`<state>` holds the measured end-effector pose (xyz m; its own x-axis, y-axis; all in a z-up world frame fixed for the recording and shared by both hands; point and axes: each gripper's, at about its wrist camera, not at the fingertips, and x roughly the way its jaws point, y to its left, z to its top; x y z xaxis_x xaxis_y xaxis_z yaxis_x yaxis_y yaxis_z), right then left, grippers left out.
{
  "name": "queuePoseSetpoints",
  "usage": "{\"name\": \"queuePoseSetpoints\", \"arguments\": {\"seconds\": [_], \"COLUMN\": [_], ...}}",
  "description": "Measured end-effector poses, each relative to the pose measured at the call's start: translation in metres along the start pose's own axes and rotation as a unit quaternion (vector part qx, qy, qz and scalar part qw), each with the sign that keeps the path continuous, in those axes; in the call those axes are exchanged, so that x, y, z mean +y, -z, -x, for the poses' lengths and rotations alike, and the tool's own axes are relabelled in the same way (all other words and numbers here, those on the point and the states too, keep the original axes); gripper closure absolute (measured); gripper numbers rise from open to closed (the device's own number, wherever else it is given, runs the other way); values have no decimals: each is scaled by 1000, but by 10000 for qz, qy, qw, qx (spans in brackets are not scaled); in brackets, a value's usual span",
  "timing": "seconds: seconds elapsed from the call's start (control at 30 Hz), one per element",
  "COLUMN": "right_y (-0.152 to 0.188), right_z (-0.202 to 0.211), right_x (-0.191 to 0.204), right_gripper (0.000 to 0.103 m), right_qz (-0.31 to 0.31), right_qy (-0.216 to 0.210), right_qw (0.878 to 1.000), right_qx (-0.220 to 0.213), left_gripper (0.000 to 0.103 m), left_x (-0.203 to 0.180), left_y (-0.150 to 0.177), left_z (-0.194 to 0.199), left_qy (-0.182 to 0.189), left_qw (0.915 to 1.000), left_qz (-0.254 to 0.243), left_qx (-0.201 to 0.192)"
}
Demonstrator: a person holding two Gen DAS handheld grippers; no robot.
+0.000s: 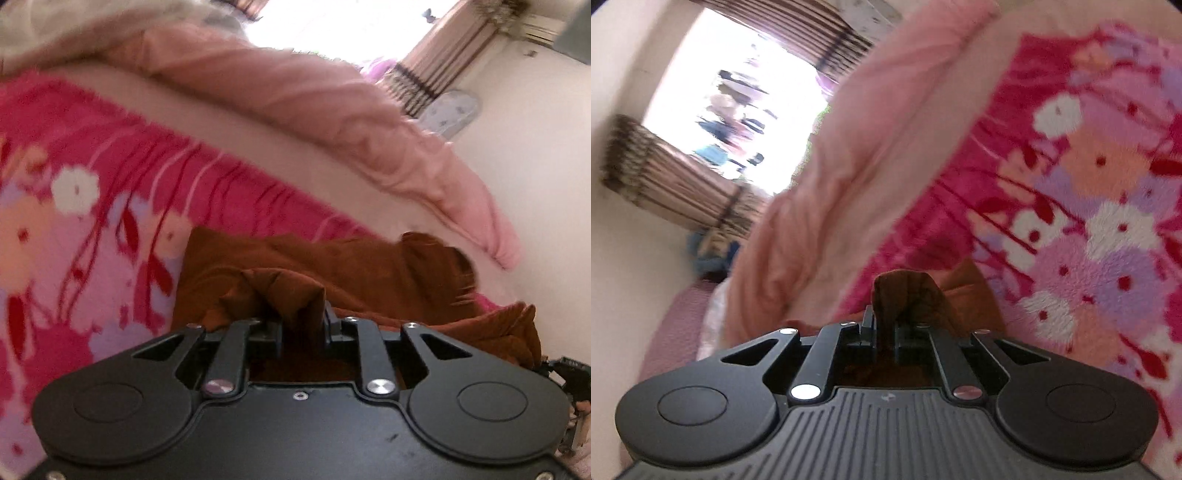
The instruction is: Fold large clothes
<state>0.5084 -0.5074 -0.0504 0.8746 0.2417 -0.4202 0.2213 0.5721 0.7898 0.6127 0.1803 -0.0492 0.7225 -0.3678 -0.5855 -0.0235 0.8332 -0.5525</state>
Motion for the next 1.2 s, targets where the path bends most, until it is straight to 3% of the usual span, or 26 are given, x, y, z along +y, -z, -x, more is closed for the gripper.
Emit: {"name": "queuePoseSetpoints", "arguments": {"seconds": [0.07, 0.13, 0.17, 0.2, 0.23, 0.33, 0.43, 0.57, 0.67, 0.8, 0.83, 0.9, 0.93, 0.97, 1.0, 1.03, 1.13, 1.2], "right_y": [3, 6, 6, 5, 3, 6, 12, 25, 28, 29, 30, 32, 35, 38, 41, 44, 44, 37], "right_z": [-13, -17, -14, -8, -1, 40, 67, 76, 59, 37, 32, 23, 21, 19, 19, 18, 32, 41], "right_x": [-8, -12, -13, -12, -10, 10, 29, 43, 37, 33, 35, 38, 40, 42, 45, 49, 58, 62], "right_gripper": [93, 88, 78, 73, 61, 36, 34, 25, 25, 25, 25, 28, 33, 49, 65, 95, 97, 98], "right_qz": [-117, -167, -210, -259, -271, 116, 804, 1790, 1960, 1998, 2004, 2067, 2135, 2244, 2423, 2572, 2681, 2523], "right_qy": [21, -10, -121, -228, -282, -388, -349, 343, 718, 764, 821, 905, 921, 929, 998, 1135, 1080, 1023], "right_qw": [9999, 9998, 9997, 9993, 9992, 9986, 9949, 9813, 9771, 9763, 9758, 9736, 9718, 9693, 9642, 9587, 9543, 9575], "right_qx": [43, 99, 104, 107, 71, -344, -488, -624, -409, -317, -304, -354, -386, -394, -418, -434, -757, -949], "left_gripper": [80, 71, 67, 56, 47, 42, 39, 38, 38, 39, 46, 49, 79, 96, 97, 98, 98, 97], "left_x": [13, 20, 21, 19, 15, -2, -16, -16, -5, -1, -2, -9, -15, -21, -24, -28, -36, -36], "left_y": [-1, -6, -10, -13, -15, -16, -8, 5, 10, 13, 13, 15, 17, 16, 15, 14, 4, -6], "left_z": [-5, 3, 13, 25, 41, 88, 114, 104, 77, 42, 39, 38, 38, 36, 37, 42, 63, 63], "left_qy": [244, 542, 578, 541, 437, 165, -89, -744, -879, -971, -912, -795, -875, -934, -920, -882, -635, -537], "left_qw": [9993, 9970, 9962, 9962, 9968, 9964, 9944, 9904, 9926, 9933, 9939, 9932, 9908, 9896, 9897, 9889, 9868, 9876], "left_qz": [268, 544, 640, 677, 648, 253, -249, -749, -661, -501, -476, -607, -758, -863, -887, -901, -898, -821], "left_qx": [30, 115, 119, 60, -133, -798, -1023, -888, -519, -370, -394, -604, -699, -675, -651, -784, -1189, -1225]}}
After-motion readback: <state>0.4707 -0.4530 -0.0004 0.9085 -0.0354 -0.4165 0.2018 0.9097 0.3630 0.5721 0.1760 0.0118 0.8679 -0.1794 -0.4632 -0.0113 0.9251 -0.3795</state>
